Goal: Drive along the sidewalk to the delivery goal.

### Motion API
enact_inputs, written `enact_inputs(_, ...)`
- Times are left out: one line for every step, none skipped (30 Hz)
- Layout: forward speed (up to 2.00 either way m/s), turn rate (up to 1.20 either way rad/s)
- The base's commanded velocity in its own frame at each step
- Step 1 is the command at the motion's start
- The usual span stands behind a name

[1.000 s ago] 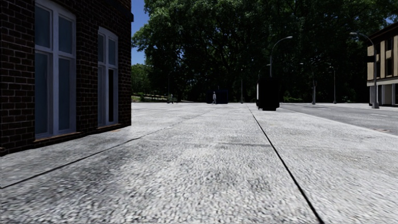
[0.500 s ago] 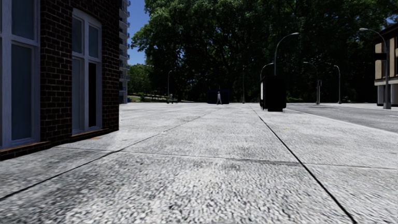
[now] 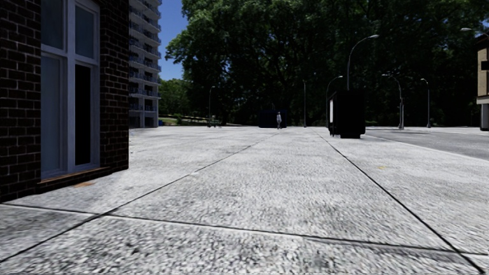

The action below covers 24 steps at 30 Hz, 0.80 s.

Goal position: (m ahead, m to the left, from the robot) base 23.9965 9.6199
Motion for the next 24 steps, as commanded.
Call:
enact_inputs(1.92, 0.17)
enact_inputs(1.92, 0.17)
enact_inputs(1.92, 0.17)
enact_inputs(1.92, 0.17)
enact_inputs(1.92, 0.17)
enact_inputs(1.92, 0.17)
enact_inputs(1.92, 0.17)
enact_inputs(1.92, 0.17)
enact_inputs(1.92, 0.17)
enact_inputs(1.92, 0.17)
enact_inputs(1.92, 0.17)
enact_inputs(1.92, 0.17)
enact_inputs(1.92, 0.17)
enact_inputs(1.92, 0.18)
enact_inputs(1.92, 0.18)
enact_inputs(1.92, 0.18)
enact_inputs(1.92, 0.18)
enact_inputs(1.92, 0.18)
enact_inputs(1.92, 0.21)
enact_inputs(1.95, 0.26)
enact_inputs(1.95, 0.28)
enact_inputs(1.96, 0.29)
enact_inputs(1.96, 0.29)
enact_inputs(1.96, 0.30)
